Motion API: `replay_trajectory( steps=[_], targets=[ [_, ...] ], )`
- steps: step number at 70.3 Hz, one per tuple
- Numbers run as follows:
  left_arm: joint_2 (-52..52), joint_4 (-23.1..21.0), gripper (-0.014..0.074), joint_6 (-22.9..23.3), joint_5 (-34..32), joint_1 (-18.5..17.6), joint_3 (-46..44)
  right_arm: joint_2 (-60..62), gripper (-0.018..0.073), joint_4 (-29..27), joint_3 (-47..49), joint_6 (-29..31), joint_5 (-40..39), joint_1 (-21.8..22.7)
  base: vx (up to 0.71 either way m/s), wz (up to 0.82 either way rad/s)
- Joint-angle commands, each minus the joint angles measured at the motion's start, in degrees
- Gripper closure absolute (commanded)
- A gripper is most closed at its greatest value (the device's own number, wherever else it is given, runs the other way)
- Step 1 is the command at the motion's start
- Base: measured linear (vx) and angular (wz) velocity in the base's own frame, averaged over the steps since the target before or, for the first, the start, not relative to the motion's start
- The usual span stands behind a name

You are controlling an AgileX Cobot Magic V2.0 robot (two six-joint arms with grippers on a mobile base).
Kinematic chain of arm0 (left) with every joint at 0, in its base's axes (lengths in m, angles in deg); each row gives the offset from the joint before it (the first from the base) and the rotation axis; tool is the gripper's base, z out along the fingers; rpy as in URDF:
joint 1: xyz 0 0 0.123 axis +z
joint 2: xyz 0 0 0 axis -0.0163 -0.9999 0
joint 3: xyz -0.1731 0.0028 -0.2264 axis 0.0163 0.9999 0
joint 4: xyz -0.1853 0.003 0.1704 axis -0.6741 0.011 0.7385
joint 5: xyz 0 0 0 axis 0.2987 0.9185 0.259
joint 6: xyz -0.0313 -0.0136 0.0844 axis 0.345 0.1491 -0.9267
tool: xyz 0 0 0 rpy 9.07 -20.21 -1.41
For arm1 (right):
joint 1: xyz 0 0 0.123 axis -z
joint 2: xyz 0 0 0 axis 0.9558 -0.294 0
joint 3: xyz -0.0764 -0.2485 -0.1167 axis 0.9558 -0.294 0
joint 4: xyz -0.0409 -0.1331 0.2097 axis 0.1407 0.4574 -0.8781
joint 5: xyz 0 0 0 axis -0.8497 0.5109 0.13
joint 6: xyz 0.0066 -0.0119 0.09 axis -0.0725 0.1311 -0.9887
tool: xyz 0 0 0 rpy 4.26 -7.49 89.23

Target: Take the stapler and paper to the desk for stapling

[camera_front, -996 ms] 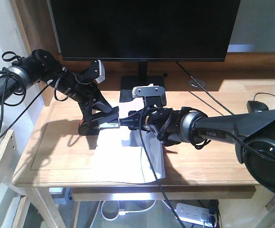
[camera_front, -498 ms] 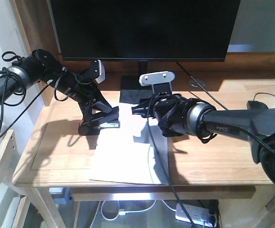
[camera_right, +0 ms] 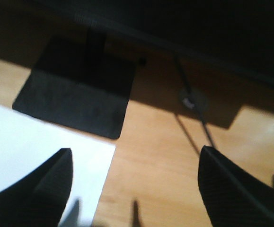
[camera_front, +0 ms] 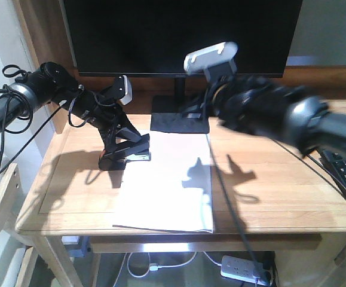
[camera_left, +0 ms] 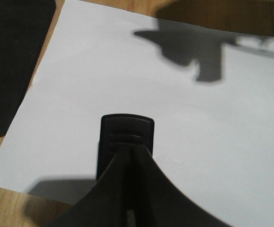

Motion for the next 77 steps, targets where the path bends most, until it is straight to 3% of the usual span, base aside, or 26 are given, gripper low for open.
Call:
replay_trajectory(
  steps=[1,13,28,41,77],
  targets=[
    [4.2,-3.5,0.0603,0.5,1.8,-0.2,-1.4,8.2,0.0031,0.0,1.6,3.0,1.1,0.3,0.0,0.0],
    [4.2,-3.5,0.0603,0.5,1.8,-0.2,-1.4,18.0,0.0031,0.2,-2.6,5.5,-2.2,0.5,0.0,0.0],
    [4.2,-3.5,0.0603,0.5,1.8,-0.2,-1.4,32.2,0.0031,3.9,-15.9,4.6,-9.5,0.5,0.0,0.0],
    [4.2,-3.5,0.0603,0.5,1.8,-0.2,-1.4,44.2,0.0031,5.5,-25.7,1.3,-9.7,0.5,0.0,0.0],
    [4.2,-3.5,0.0603,0.5,1.8,-0.2,-1.4,83.4,0.0047,3.6,-49.8,1.0,-11.1,0.5,0.0,0.0]
  ],
)
